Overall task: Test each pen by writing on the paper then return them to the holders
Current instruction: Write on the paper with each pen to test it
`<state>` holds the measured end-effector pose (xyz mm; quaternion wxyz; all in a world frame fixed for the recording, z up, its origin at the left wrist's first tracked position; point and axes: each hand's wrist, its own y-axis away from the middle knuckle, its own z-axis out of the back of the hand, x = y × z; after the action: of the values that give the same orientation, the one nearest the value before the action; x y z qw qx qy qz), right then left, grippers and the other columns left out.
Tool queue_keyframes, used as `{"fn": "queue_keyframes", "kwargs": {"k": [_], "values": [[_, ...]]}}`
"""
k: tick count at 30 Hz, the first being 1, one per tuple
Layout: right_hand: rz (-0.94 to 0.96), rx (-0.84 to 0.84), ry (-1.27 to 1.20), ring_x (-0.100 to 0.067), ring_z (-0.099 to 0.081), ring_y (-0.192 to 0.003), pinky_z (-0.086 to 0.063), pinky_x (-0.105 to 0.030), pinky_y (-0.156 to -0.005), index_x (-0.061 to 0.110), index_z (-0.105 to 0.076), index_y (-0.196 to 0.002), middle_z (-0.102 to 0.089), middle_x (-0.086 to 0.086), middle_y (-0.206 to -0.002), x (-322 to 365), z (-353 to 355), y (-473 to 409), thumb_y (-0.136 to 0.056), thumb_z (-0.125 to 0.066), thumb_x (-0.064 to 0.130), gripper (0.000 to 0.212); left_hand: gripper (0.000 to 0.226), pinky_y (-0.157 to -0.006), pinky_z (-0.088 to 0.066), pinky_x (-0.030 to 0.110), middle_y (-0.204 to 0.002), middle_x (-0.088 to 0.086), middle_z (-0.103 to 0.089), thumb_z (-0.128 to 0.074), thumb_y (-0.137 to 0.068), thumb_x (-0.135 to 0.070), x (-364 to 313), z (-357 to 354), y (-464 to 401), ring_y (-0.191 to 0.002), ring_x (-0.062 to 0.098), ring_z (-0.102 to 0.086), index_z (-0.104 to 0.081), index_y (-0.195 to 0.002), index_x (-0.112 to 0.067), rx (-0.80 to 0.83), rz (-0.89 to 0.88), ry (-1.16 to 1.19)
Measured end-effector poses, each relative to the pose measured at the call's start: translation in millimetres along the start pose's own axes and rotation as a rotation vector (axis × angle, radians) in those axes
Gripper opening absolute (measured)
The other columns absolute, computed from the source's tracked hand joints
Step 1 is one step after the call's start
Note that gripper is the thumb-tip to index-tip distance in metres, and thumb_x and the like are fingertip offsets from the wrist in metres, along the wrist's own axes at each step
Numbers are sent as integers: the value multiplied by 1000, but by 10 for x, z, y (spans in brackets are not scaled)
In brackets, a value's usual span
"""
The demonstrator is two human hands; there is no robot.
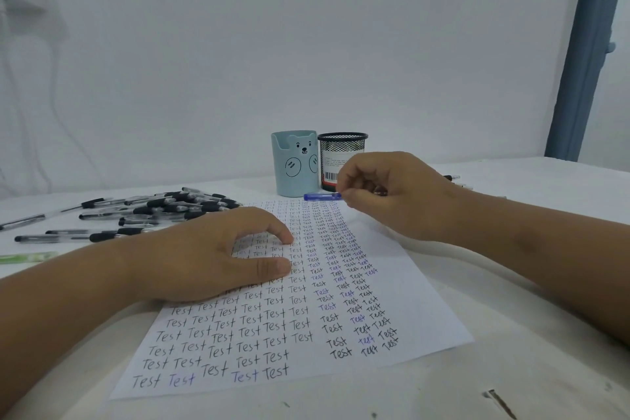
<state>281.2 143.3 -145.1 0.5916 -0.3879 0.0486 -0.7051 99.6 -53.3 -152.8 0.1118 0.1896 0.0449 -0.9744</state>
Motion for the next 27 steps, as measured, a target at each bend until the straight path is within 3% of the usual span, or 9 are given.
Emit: {"fn": "queue_keyframes", "kwargs": {"k": [3,7,15,18,21,23,25,27], "values": [[-11,-33,-35,2,-51,-57,-39,-7,-59,21,-75,-86,-71,2,-75,19,8,7,-91,-66,9,16,50,-115,-36,30,-132,-40,-48,-54,-71,-80,7,-2,-2,-125,-13,-44,-51,-119,-65,-3,-2,3],[-4,-60,-74,-4,-57,-63,-44,-11,-61,20,-75,-80,-73,2,-74,0,20,7,-86,-69,6,17,50,-115,-35,31,-133,-40,-47,-54,-72,-80,6,2,-7,-126,-12,-43,-50,-119,-65,4,1,1],[2,-66,-51,-7,-52,-59,-43,-17,-58,16,-71,-71,-69,-1,-68,-45,21,6,-82,-70,9,13,50,-112,-34,24,-133,-41,-46,-54,-72,-79,11,1,-12,-125,-16,-42,-50,-119,-65,1,-7,-5],[8,-51,-18,-6,-53,-59,-43,-14,-58,17,-71,-77,-69,3,-70,-45,23,-5,-87,-69,10,12,50,-112,-35,25,-133,-41,-46,-54,-71,-80,20,-1,-21,-126,-14,-43,-50,-119,-66,-5,-8,-2],[-4,9,122,-8,-60,-71,-46,-14,-66,29,-73,-88,-71,15,-78,-58,115,-63,-93,-67,19,13,50,-112,-35,26,-132,-41,-47,-55,-71,-79,35,-3,-30,-125,-14,-43,-51,-119,-65,-11,-16,8],[-61,63,212,-5,-63,-73,-47,-13,-67,34,-74,-91,-71,17,-79,-91,270,-106,-94,-67,22,14,48,-107,-35,20,-131,-43,-47,-54,-72,-78,40,-11,-40,-121,-19,-43,-52,-118,-65,-29,-29,19],[-120,95,297,-5,-65,-76,-51,-19,-72,35,-77,-89,-72,13,-82,-139,465,-127,-90,-72,24,12,46,-94,-33,8,-127,-46,-48,-53,-73,-77,46,-26,-53,-115,-27,-40,-55,-117,-63,-74,-56,22],[-204,155,362,-9,-67,-79,-53,-24,-76,37,-77,-86,-74,10,-82,-183,666,-116,-87,-75,25,13,42,-86,-30,6,-125,-50,-47,-53,-74,-75,44,-44,-75,-111,-33,-37,-56,-114,-63,-132,-87,30]]}}
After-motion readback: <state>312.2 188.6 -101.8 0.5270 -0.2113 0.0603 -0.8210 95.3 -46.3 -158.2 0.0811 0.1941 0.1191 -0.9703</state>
